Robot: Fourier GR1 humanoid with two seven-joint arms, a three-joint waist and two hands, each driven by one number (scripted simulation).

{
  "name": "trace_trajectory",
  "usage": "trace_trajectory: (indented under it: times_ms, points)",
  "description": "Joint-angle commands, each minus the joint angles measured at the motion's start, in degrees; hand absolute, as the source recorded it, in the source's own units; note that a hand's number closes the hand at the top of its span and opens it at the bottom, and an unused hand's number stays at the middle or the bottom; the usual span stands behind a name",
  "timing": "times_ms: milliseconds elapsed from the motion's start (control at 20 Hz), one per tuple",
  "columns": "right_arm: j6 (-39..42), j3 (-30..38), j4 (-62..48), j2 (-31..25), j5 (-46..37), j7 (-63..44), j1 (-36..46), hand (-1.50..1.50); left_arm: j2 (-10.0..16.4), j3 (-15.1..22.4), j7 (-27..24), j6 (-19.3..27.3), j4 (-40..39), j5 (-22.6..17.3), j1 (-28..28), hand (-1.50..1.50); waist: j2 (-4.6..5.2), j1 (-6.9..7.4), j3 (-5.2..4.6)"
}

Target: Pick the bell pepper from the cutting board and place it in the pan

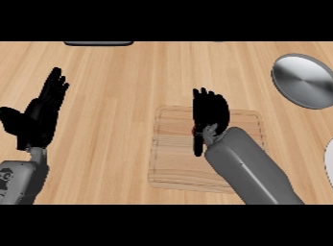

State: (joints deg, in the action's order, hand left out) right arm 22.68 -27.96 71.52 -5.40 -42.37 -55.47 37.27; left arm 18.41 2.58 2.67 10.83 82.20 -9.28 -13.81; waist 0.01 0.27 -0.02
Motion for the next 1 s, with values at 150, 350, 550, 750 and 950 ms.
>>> trace_trajectory:
  times_ms: [150, 350, 550, 750, 950]
  points:
    - [-0.7, 1.3, -6.6, 4.7, -4.7, -1.4, -0.8, -1.5, -1.9, -0.9, -1.2, -1.1, -1.3, 1.5, -0.6, 0.0, 0.05, -0.03, 0.02]
    - [0.2, 4.9, -12.8, 2.8, -6.0, 3.3, 1.9, -1.5, -2.1, -1.2, -0.5, -1.2, 1.9, 2.2, 1.8, 0.0, 0.09, 0.26, 0.02]
    - [1.9, 6.4, -16.4, 2.1, -6.3, 5.1, 3.6, -1.5, -3.4, 0.1, 0.3, -0.5, 4.5, 3.9, 4.2, 0.0, 0.09, 0.45, 0.03]
    - [3.1, 5.5, -13.1, 4.3, -8.4, 3.5, -1.1, -1.5, -4.6, -2.8, -0.9, -1.8, -2.4, 3.4, -1.3, 0.0, 0.03, -0.27, 0.02]
    - [2.4, 8.0, -17.2, 4.6, -10.0, 7.3, -0.3, -1.5, -4.4, -3.6, -2.3, -2.7, -1.4, 5.0, 0.3, 0.0, 0.05, -0.02, 0.02]
